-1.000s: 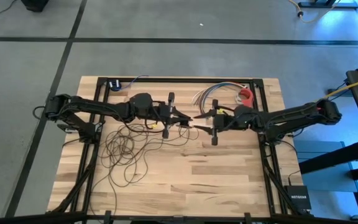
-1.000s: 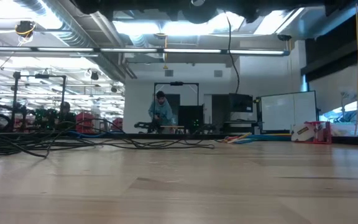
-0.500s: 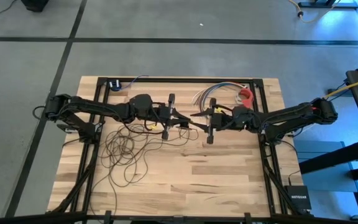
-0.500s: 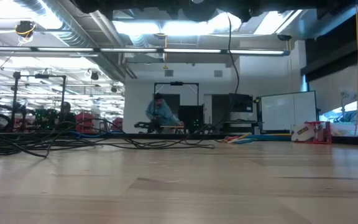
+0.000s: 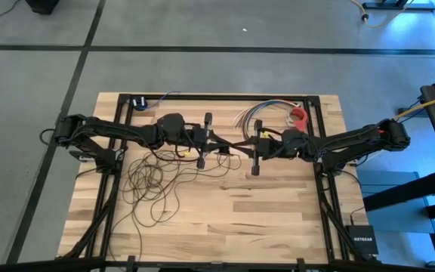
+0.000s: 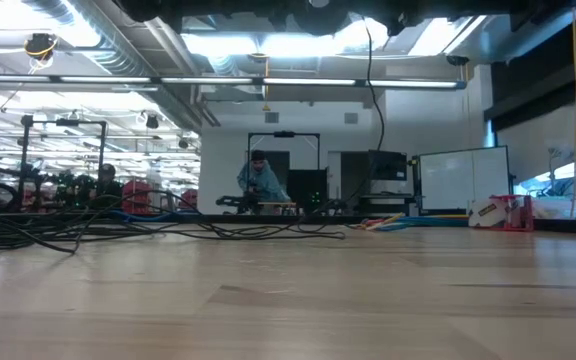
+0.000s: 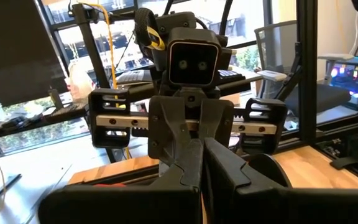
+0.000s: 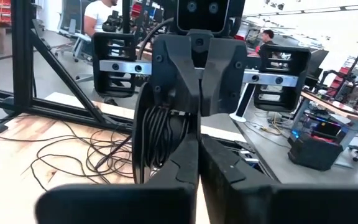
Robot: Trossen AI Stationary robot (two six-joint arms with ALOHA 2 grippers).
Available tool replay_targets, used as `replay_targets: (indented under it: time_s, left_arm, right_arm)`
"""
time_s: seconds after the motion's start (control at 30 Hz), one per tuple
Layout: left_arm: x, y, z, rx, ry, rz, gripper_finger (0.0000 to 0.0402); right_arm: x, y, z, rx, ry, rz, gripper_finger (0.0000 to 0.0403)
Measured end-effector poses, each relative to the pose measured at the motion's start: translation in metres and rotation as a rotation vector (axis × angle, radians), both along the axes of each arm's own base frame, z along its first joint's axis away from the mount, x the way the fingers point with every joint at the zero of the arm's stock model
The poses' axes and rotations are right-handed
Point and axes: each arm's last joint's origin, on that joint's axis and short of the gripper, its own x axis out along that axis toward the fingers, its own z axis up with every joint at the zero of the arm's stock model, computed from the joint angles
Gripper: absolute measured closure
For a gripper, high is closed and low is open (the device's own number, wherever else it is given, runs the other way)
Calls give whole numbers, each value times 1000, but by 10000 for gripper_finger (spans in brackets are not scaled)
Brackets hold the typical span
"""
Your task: Coiling cords
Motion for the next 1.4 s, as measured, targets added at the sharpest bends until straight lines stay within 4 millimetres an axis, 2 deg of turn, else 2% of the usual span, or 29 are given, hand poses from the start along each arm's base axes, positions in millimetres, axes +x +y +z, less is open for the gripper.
replay_targets:
  time_s: [0.33,0.47,0.8,0.93,1.17,1.27,1.4]
  left_arm:
    - [0,0,0,-24,0,1,400]
    - [0,2,0,-51,2,55,393]
    - [-1,4,2,-58,-1,97,293]
    - [-11,6,9,-27,27,189,271]
    - [-35,-3,26,9,86,299,269]
    - [-37,-8,26,15,111,336,273]
    - [-33,-10,20,-10,127,367,275]
  right_arm:
    - [0,0,1,-19,-9,-16,397]
    - [-1,-2,2,-37,-7,-65,393]
    - [-5,-2,4,-44,1,-80,397]
    - [-7,-3,5,-45,6,-89,399]
    - [-25,-5,20,-43,-7,-140,397]
    - [-32,-7,26,-55,-24,-177,399]
    - [-43,-11,36,-97,-56,-314,398]
